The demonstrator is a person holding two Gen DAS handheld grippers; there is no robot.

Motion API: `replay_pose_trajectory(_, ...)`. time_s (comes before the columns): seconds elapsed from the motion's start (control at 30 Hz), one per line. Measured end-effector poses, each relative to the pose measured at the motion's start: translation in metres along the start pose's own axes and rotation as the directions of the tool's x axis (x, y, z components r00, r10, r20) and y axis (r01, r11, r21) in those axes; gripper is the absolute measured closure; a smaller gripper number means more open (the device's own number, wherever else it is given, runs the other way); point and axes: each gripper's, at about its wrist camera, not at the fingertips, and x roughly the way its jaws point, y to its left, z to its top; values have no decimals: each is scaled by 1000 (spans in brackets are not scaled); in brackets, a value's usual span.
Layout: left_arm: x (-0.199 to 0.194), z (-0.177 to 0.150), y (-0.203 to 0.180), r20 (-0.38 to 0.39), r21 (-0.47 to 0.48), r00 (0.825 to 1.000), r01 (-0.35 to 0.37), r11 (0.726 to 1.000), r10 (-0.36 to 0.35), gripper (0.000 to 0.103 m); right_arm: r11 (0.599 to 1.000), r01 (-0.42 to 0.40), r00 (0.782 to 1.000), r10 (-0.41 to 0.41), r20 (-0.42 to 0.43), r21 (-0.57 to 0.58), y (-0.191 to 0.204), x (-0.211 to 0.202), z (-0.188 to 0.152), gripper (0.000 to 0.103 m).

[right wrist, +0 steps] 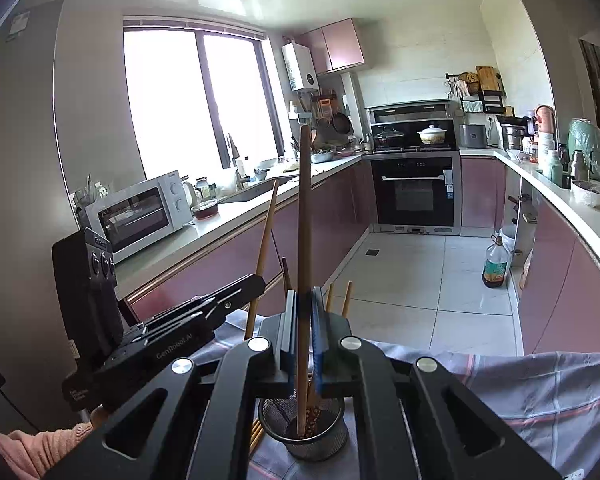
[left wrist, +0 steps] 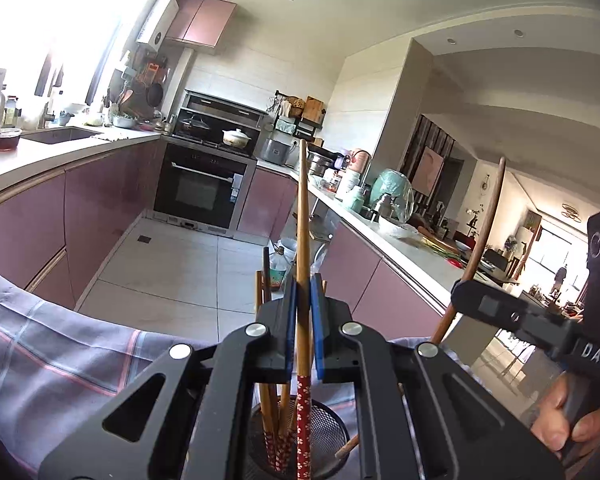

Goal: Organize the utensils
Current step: 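Lower the held chopstick into the mesh cup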

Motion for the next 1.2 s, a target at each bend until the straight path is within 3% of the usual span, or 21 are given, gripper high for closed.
replay_pose_trajectory(0.47, 47, -29, 7, -7, 53, 994, -109, 993, 110, 95, 1000, 20, 989, -20, -144, -3, -5, 49, -32, 98)
replay_pose_trajectory(0.8, 37, -26, 13, 48, 18, 998, -49, 999, 48, 95, 1000, 19, 985, -17, -173, 10, -9, 60, -39, 98)
replay_pose_trajectory(0.9, 43, -28, 11, 72, 26, 996, -64, 998, 62, 95, 1000, 20, 983, -18, -183, 10, -10, 61, -43, 98)
replay_pose_trajectory(1.2, 52, -50, 19, 40, 57, 994, -103, 993, 101, 95, 1000, 12, 980, -9, -199, 17, -12, 62, -52, 91)
